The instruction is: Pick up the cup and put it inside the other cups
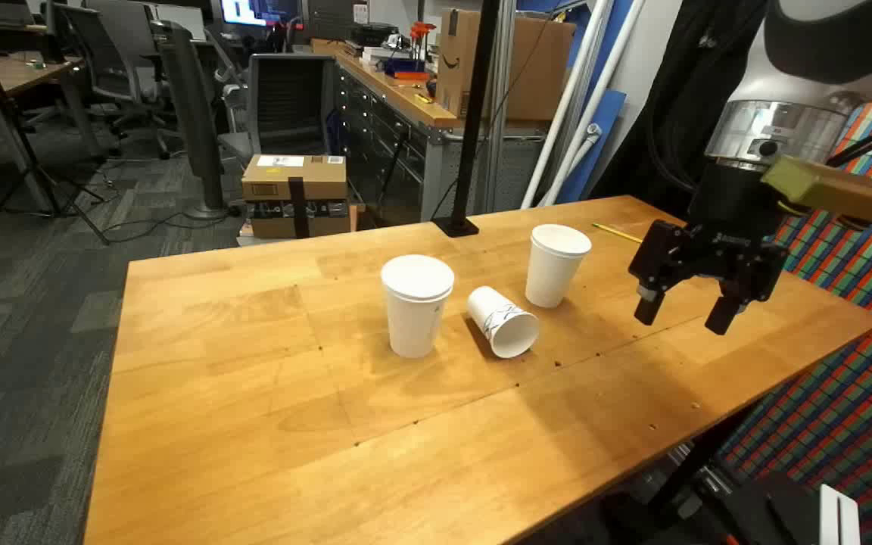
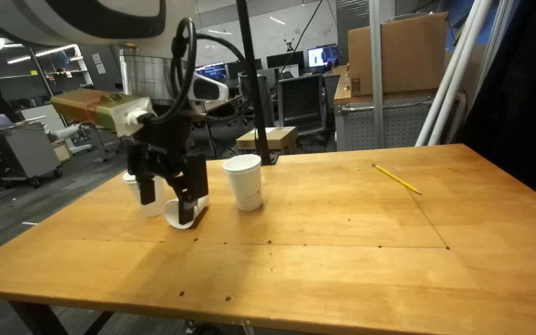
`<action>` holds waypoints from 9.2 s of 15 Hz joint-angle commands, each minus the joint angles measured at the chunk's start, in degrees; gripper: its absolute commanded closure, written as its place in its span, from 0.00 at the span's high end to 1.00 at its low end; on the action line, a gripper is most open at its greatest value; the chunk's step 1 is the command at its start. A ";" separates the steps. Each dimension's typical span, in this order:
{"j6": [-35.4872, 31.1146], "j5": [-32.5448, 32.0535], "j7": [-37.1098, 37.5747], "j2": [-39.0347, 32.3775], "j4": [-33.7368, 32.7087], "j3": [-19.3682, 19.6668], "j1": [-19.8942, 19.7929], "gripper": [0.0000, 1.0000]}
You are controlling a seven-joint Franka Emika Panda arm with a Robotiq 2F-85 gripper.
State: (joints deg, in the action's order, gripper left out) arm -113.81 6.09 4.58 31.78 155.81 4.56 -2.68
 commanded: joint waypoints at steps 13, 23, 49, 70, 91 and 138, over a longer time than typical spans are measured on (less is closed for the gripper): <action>0.22 0.31 -0.30 0.03 -0.22 -0.61 -0.65 1.00; -6.49 -2.73 -9.20 -6.21 -6.06 -2.22 2.04 1.00; -16.97 -3.55 -34.00 -26.51 -24.01 -3.16 5.85 1.00; -18.82 -3.37 -44.72 -32.14 -23.40 -3.25 2.73 0.15; -17.00 -0.11 -38.62 -27.22 -25.96 -3.93 3.55 0.00; 5.81 -16.91 16.50 -29.94 -45.89 -21.94 18.13 0.00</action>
State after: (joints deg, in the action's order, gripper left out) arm -109.29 -11.70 19.09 1.53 110.58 -17.46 14.85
